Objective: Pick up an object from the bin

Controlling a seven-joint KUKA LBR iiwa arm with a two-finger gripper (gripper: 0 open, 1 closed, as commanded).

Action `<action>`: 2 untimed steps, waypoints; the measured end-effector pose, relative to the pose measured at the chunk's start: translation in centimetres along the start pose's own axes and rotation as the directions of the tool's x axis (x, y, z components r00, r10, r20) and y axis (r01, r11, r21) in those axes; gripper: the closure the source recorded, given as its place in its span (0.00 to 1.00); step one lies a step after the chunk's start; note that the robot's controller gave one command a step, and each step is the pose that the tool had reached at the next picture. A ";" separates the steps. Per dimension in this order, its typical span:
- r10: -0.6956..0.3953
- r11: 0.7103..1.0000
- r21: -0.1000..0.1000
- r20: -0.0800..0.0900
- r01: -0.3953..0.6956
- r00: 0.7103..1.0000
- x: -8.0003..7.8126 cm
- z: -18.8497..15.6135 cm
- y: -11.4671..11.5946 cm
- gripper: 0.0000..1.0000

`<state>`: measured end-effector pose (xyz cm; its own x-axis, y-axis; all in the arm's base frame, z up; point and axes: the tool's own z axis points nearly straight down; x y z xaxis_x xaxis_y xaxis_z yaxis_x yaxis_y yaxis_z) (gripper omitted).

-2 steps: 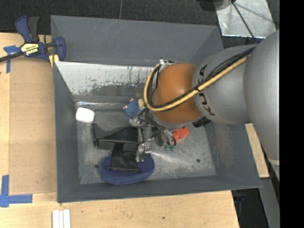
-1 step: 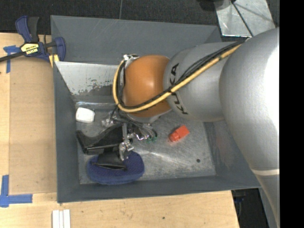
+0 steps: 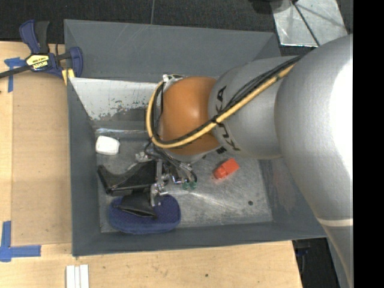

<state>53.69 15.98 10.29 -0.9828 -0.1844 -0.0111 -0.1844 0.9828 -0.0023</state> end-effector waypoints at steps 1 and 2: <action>0.100 0.995 -0.006 0.012 -0.100 0.995 0.4 1.1 -0.5 0.00; 0.158 0.987 -0.015 0.019 -0.157 0.987 0.5 1.8 -1.1 0.00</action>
Offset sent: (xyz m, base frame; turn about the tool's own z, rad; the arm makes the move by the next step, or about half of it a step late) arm -0.0181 -0.0151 -0.0329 0.1295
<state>53.40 14.77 8.51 -0.9992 -0.0272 -0.0299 -0.0276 0.9995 0.0148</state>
